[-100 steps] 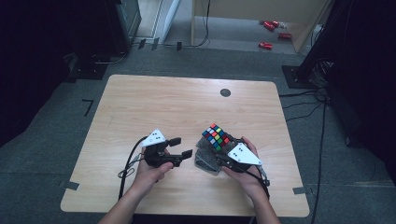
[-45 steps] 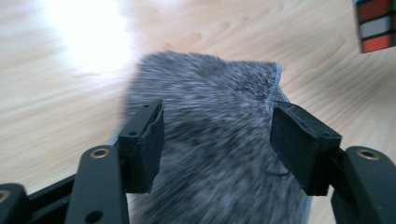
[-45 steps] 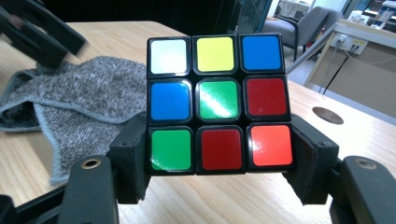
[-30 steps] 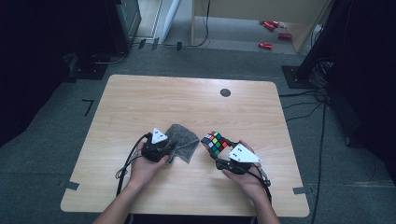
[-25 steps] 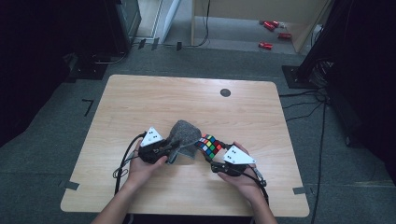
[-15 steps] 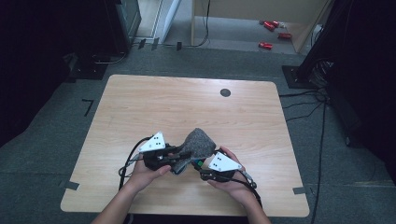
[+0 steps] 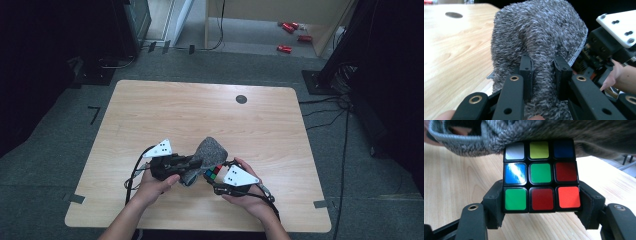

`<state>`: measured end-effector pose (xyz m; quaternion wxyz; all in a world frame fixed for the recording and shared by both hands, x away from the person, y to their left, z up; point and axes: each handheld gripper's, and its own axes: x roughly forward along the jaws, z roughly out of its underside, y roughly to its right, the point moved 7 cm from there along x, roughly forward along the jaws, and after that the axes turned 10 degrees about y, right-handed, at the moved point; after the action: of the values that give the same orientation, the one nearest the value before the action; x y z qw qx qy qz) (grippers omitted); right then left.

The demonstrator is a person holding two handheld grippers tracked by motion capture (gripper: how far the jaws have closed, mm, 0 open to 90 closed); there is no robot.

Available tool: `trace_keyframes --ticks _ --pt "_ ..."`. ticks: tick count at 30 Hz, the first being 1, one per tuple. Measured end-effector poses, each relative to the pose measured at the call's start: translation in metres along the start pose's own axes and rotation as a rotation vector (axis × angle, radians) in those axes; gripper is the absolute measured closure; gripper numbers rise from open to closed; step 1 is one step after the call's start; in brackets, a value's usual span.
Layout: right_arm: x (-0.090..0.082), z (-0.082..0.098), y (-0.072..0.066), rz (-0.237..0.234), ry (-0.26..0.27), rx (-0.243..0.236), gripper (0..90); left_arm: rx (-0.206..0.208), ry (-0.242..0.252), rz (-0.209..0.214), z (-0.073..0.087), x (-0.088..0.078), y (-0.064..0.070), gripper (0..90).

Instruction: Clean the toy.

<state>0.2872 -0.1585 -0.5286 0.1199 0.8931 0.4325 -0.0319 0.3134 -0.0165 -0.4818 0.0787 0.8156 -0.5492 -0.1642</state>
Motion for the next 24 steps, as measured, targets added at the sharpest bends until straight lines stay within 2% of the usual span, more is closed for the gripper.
trace_keyframes --ticks 2,3,5,7,8,10,11,13,17,19,22,24 --pt "0.001 0.000 0.001 0.008 -0.002 0.000 34.4 -0.009 -0.022 -0.068 0.004 -0.001 -0.010 75.1" --pt "0.000 0.000 0.002 0.009 0.000 0.005 34.3 -0.020 -0.032 -0.089 0.007 -0.001 -0.016 75.4" --pt "0.000 -0.001 0.002 0.010 0.003 0.006 34.3 -0.065 -0.049 -0.105 0.012 -0.002 -0.022 75.7" --pt "0.000 -0.001 0.001 0.006 -0.001 -0.002 34.3 -0.071 -0.052 -0.097 0.013 -0.002 -0.021 76.0" --pt "0.000 0.000 0.001 0.005 0.001 -0.002 34.3 -0.061 -0.045 -0.084 0.011 -0.002 -0.019 76.1" --pt "0.000 0.000 0.001 0.004 0.004 0.003 34.3 -0.064 -0.007 -0.007 0.005 -0.003 -0.009 76.2" --pt "0.000 0.000 0.002 0.006 0.004 0.001 34.3 -0.056 0.003 0.016 0.002 -0.003 -0.004 76.2" --pt "0.000 -0.001 0.002 0.011 0.006 0.001 34.3 -0.036 -0.010 -0.010 0.001 -0.002 -0.003 76.1" --pt "-0.001 -0.002 0.004 0.018 0.006 -0.005 34.4 -0.078 -0.046 -0.075 0.011 -0.002 -0.019 76.1" --pt "-0.002 -0.003 0.005 0.022 0.012 -0.003 34.4 -0.100 -0.054 -0.086 0.014 -0.004 -0.023 76.2" --pt "-0.002 -0.003 0.005 0.020 0.015 -0.003 34.4 -0.094 -0.056 -0.077 0.013 -0.004 -0.021 76.2" --pt "-0.001 -0.002 0.005 0.019 0.016 0.000 34.4 -0.091 -0.026 -0.018 0.008 -0.004 -0.012 76.2"
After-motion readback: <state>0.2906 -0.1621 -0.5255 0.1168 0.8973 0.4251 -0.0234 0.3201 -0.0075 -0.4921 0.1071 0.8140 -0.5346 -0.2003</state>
